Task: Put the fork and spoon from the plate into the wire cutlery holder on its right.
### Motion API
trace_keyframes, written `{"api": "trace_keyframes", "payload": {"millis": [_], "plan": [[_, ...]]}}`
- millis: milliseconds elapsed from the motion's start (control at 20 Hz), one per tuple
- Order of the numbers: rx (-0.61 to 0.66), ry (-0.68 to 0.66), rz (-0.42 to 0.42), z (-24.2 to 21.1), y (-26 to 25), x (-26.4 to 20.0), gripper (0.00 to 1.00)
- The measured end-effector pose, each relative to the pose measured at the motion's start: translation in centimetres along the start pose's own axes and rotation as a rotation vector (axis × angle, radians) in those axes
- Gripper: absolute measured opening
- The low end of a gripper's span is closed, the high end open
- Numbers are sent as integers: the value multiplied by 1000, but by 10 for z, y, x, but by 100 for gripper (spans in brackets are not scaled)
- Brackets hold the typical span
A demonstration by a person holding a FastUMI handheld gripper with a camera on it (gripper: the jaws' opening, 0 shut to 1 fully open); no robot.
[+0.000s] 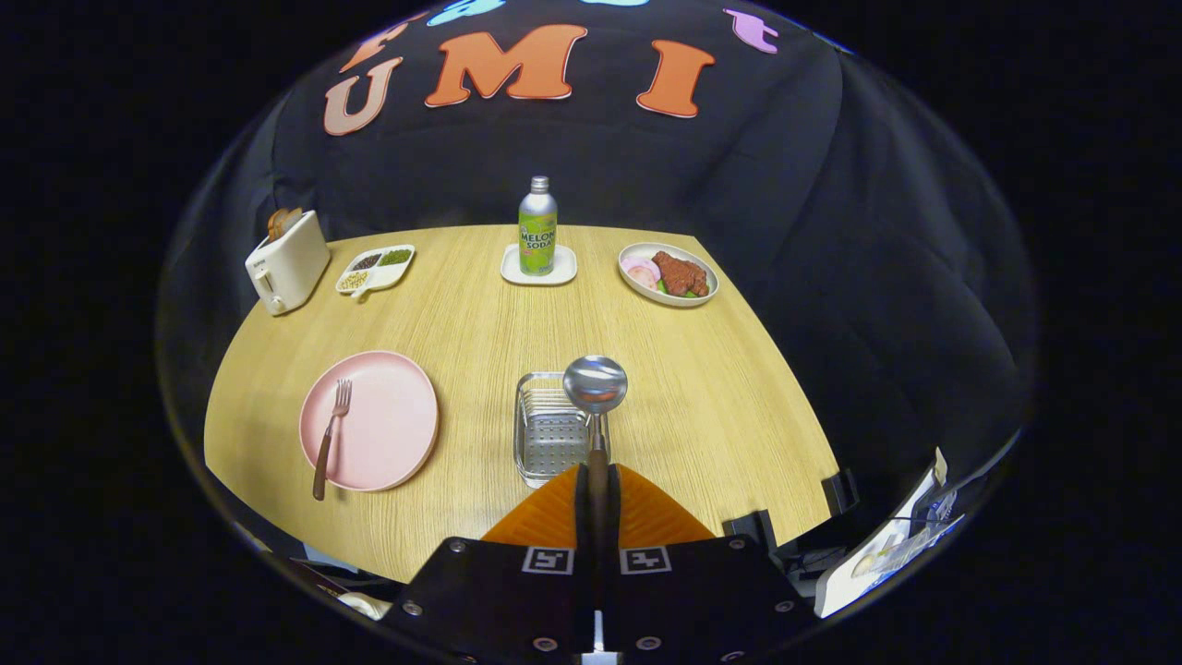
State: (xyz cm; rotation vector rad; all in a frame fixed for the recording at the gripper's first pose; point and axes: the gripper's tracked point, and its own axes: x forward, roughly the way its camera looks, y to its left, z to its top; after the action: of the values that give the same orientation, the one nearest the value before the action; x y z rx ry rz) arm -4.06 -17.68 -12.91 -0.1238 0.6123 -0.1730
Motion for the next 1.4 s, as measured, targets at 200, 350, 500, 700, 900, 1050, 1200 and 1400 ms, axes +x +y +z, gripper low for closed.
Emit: {"api": "trace_keyframes", "payload": {"millis": [200, 350, 500, 700, 900, 1050, 1200, 1400], "plan": [[-20, 113, 20, -15, 5, 5, 4], [-36, 172, 46, -15, 11, 7, 4], [-88, 210, 54, -8, 14, 9, 4], [-158, 262, 53, 2, 17, 15, 4], [-156, 323, 72, 2, 20, 19, 8], [-141, 311, 56, 9, 18, 22, 10], [-136, 296, 55, 13, 19, 19, 13], [-135, 263, 51, 18, 14, 14, 26]]}}
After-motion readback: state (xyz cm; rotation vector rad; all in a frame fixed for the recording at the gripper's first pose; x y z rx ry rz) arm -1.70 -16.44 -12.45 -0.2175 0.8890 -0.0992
